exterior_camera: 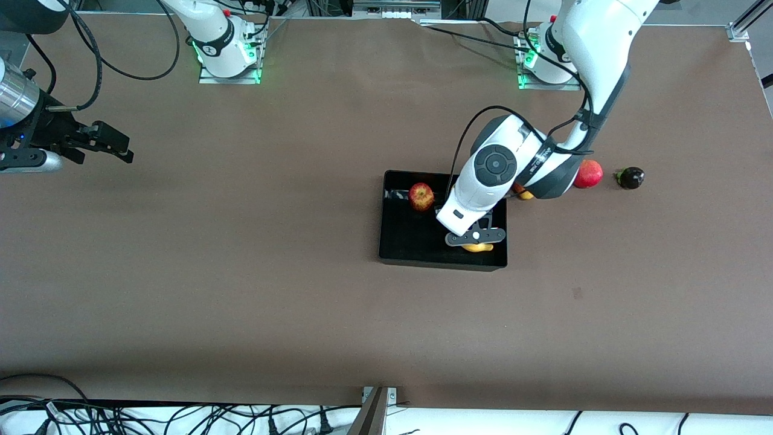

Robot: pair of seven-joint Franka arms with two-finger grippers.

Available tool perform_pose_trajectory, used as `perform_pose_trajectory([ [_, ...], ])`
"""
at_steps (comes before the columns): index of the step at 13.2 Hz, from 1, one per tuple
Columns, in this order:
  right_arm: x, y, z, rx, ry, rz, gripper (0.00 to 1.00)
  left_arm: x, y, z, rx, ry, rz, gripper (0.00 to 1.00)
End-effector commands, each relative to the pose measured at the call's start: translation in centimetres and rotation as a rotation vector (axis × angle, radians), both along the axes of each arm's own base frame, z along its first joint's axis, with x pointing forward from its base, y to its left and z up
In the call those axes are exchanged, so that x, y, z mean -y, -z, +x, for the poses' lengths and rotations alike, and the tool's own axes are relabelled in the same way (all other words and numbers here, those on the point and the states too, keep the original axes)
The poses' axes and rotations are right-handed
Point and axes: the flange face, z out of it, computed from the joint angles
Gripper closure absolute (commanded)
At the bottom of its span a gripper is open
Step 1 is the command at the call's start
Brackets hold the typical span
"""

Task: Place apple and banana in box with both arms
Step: 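Lift the banana with the left gripper and carry it over the box, then lower the banana into the box and open the left gripper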

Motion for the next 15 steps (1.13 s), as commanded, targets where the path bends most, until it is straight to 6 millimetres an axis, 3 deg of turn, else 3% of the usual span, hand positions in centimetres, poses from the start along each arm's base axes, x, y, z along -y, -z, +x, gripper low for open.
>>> perform_pose_trajectory([
  [1,0.2,-0.4,0.2,0.006,0.007,-0.011,0.00,0.1,2.5,-1.0,0.004,0.075,-0.025,1.00],
  [4,0.2,-0.4,0.2,0.006,0.007,-0.011,0.00,0.1,5.7,-3.0,0.053,0.116,-0.048,1.00],
  [8,0.2,-0.4,0.2,0.004,0.007,-0.011,0.00,-0.1,8.8,-3.4,0.051,0.147,-0.039,1.00],
  [9,0.2,-0.3,0.3,0.003,0.007,-0.011,0.00,-0.2,8.9,-3.4,0.050,0.141,-0.040,0.83],
  [10,0.2,-0.4,0.2,0.004,0.007,-0.011,0.00,-0.2,8.8,-3.3,0.050,0.132,-0.039,0.48],
  [12,0.2,-0.4,0.2,0.006,0.007,-0.011,0.00,-0.4,8.4,-3.4,0.032,0.109,-0.021,0.19],
  [13,0.2,-0.4,0.2,0.006,0.007,-0.011,0.00,-0.6,7.1,-3.2,0.018,0.047,0.008,0.00],
  [15,0.2,-0.4,0.2,0.006,0.007,-0.011,0.00,-1.7,2.7,-2.8,-0.013,-0.021,0.090,0.00],
])
